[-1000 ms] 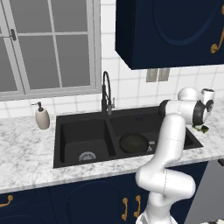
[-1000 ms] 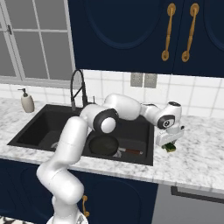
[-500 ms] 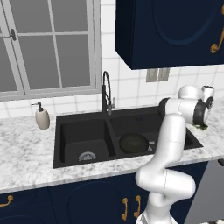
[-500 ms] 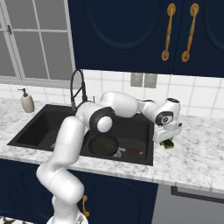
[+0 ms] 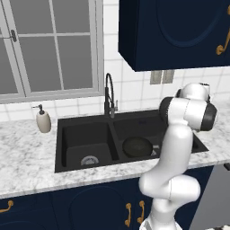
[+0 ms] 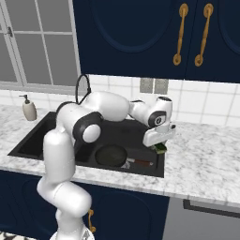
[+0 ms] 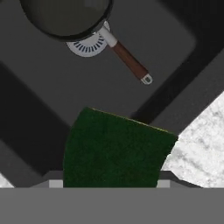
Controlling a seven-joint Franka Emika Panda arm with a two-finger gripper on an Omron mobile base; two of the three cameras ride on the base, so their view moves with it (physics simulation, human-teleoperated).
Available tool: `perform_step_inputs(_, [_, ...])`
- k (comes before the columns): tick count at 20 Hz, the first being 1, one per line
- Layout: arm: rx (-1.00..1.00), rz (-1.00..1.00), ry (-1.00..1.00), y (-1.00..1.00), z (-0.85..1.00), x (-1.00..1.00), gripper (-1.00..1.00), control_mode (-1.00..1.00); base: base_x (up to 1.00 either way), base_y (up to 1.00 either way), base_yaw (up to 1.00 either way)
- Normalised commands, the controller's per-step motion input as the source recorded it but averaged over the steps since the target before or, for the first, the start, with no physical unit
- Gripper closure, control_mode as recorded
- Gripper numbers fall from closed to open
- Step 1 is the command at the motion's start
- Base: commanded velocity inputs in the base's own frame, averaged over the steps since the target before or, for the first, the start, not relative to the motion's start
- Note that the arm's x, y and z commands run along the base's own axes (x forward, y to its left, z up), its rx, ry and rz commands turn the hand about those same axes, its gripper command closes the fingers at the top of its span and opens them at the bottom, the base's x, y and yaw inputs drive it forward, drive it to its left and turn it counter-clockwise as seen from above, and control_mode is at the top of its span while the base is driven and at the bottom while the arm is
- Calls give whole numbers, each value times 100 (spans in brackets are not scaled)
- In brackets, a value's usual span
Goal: Pick the pan and sponge and place them into the sink. Then turn on the water.
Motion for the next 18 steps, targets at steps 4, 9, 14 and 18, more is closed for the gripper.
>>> perform_step_inputs(4, [-7,0,-1,100,0,-21,100,-100,0,0,0])
perform_step_inputs(9, [-9,0,0,100,0,-6,100,-100,0,0,0])
perform_step_inputs(14, [-7,0,0,100,-19,4,100,-100,0,0,0])
perform_step_inputs(18, [0,0,0,98,-32,2,100,-100,0,0,0])
